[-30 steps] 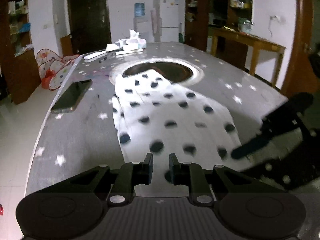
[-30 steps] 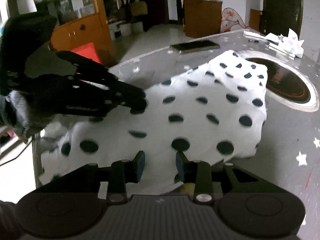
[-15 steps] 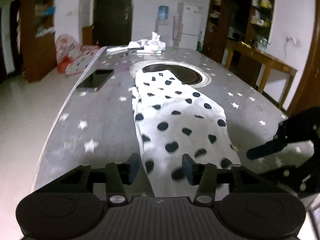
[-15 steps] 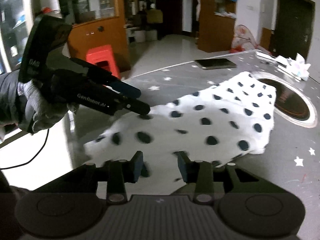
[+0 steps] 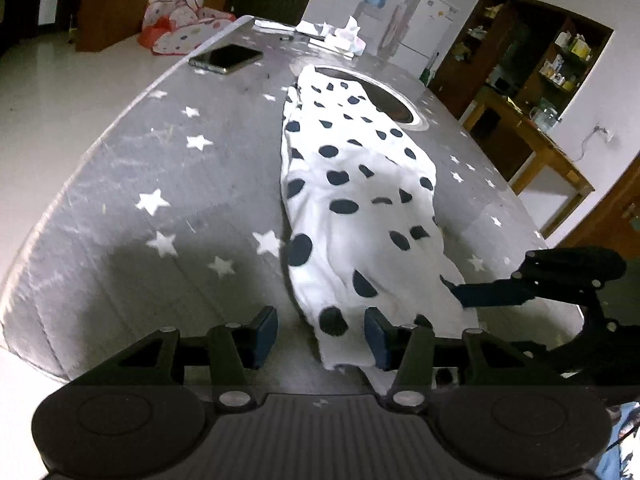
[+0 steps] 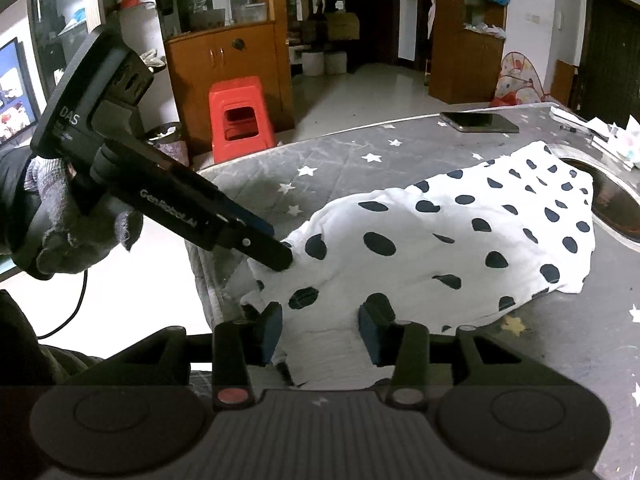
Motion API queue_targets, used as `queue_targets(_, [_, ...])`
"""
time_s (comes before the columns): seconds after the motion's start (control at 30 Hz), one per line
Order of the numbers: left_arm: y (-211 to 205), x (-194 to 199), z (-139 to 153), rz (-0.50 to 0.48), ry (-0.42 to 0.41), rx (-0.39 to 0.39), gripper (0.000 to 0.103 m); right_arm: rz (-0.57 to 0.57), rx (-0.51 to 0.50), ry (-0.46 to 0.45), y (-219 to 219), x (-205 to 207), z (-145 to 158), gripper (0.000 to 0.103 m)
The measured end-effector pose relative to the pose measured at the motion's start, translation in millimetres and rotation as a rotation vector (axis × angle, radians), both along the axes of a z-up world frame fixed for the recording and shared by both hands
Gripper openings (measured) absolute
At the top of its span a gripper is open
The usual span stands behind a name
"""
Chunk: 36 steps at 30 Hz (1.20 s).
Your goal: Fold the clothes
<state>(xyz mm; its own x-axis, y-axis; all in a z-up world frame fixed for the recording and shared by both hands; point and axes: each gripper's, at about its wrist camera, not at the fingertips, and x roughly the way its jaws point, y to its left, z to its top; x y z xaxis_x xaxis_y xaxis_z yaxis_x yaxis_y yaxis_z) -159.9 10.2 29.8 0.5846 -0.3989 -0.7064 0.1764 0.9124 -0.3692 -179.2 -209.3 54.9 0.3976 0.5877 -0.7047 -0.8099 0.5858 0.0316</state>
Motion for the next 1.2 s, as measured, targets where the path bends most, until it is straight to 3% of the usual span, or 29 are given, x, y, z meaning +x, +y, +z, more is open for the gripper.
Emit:
queue_targets(0.17, [0.3, -0.1, 3.7, -0.013, -0.009, -0.040, 0.014, -0.002, -0.011, -0.046, 4.3, -7.0, 1.1, 0.044])
queue_targets(0.6, [-10.7, 12.6, 55.7, -0.063, -0.083, -0.185, 0.008, -0.017, -0.077, -0.204, 28.5, -22.0, -4.9, 0.048])
queue_targets(0.7, [-13.8, 16.0, 60.1, -0.074, -0.086, -0.207, 0.008, -0.041, -0.130, -0.262, 29.4, -24.9, -10.6, 0.043])
queue_targets(0.73, [-14.2, 16.6, 61.0, -0.078, -0.085, -0.216, 0.008, -0.046, -0.140, -0.268, 27.3, -25.6, -9.9, 0.033])
queue_targets(0.87, [-10.5, 15.3, 55.5, -0.080, -0.065, -0.232, 0.008, -0.058, -0.170, -0.286, 18.5, -29.4, -5.9, 0.011])
queue_targets(1.03, [-6.0, 12.9, 31.7, -0.094, 0.010, -0.218, 0.008, -0.061, -0.195, -0.302, 7.2, -35.5, 0.7, 0.011])
queue_targets(1.2, [-12.2, 12.0, -1.2, -0.117, 0.096, -0.150, 0.009, -0.006, -0.211, -0.236, 7.1, -35.7, -8.7, 0.017])
